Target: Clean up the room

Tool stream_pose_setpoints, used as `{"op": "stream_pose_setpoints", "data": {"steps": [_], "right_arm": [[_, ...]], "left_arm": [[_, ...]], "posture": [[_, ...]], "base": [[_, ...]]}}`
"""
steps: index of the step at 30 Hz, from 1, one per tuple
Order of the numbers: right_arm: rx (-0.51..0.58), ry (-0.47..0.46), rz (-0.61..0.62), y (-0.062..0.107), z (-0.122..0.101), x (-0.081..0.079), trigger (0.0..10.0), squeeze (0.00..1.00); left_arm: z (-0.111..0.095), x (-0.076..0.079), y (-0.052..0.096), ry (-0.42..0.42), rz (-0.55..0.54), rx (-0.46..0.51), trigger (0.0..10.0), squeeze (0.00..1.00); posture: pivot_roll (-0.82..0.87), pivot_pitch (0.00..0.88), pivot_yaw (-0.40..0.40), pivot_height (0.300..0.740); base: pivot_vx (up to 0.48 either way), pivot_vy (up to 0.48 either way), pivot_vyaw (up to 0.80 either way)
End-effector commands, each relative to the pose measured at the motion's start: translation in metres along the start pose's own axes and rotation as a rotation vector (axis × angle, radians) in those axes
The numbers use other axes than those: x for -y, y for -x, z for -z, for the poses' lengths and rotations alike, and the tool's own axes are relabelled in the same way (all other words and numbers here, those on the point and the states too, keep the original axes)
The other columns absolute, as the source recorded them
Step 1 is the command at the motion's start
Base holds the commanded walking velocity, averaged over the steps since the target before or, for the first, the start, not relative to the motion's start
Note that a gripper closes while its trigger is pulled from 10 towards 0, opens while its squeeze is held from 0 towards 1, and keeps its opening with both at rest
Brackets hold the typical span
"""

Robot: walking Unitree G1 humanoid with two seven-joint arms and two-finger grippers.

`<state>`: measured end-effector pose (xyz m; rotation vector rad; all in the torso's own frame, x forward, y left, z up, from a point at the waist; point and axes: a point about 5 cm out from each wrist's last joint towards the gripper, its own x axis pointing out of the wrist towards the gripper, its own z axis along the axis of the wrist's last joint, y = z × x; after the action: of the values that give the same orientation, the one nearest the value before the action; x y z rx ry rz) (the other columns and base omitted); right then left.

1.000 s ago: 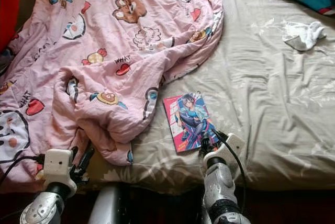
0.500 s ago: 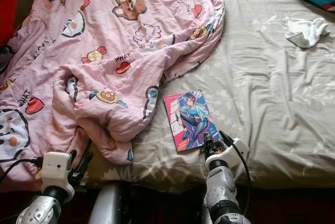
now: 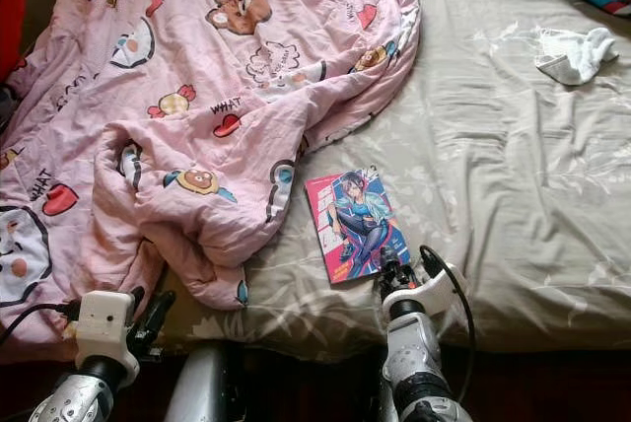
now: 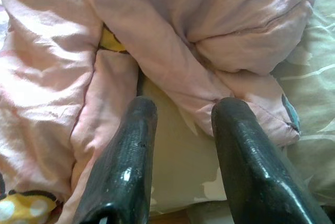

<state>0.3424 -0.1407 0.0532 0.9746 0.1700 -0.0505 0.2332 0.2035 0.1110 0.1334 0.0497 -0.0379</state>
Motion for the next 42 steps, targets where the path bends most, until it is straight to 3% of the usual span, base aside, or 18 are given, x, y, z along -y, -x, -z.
{"op": "stream_pose_setpoints", "data": {"steps": [1, 7, 9, 22, 31, 42], "right_arm": [[-0.174, -0.046, 0.037, 0.013, 0.043, 0.006, 10.0, 0.00], [-0.213, -0.004, 0.016, 0.010, 0.046, -0.002, 10.0, 0.00], [-0.201, 0.004, 0.009, 0.008, 0.044, -0.003, 0.0, 0.00], [-0.156, 0.007, 0.027, 0.010, 0.035, 0.005, 0.0, 0.00], [-0.133, 0.010, 0.021, 0.007, 0.029, 0.003, 0.0, 0.00], [-0.038, 0.067, -0.068, -0.005, 0.004, -0.013, 0.0, 0.00]], "left_arm": [[0.005, -0.003, 0.007, -0.017, -0.006, -0.034, 10.0, 0.00], [0.006, -0.001, 0.009, -0.015, -0.001, -0.039, 10.0, 0.00], [0.006, 0.000, 0.008, -0.016, 0.000, -0.039, 10.0, 0.00], [0.008, 0.002, 0.001, -0.020, 0.002, -0.035, 10.0, 0.00], [0.010, 0.005, -0.008, -0.007, 0.005, -0.033, 10.0, 0.00], [0.011, 0.009, -0.027, 0.010, -0.002, -0.009, 10.0, 0.00]], "posture": [[0.19, 0.512, 0.068, 0.613], [0.19, 0.499, 0.067, 0.613], [0.19, 0.492, 0.063, 0.613], [0.17, 0.474, 0.058, 0.613], [0.15, 0.463, 0.048, 0.613], [0.10, 0.399, 0.023, 0.613]], "base": [[0.000, 0.000, 0.00], [0.000, 0.000, 0.00], [0.000, 0.000, 0.00], [0.000, 0.000, 0.00], [0.000, 0.000, 0.00], [0.000, 0.000, 0.00]]}}
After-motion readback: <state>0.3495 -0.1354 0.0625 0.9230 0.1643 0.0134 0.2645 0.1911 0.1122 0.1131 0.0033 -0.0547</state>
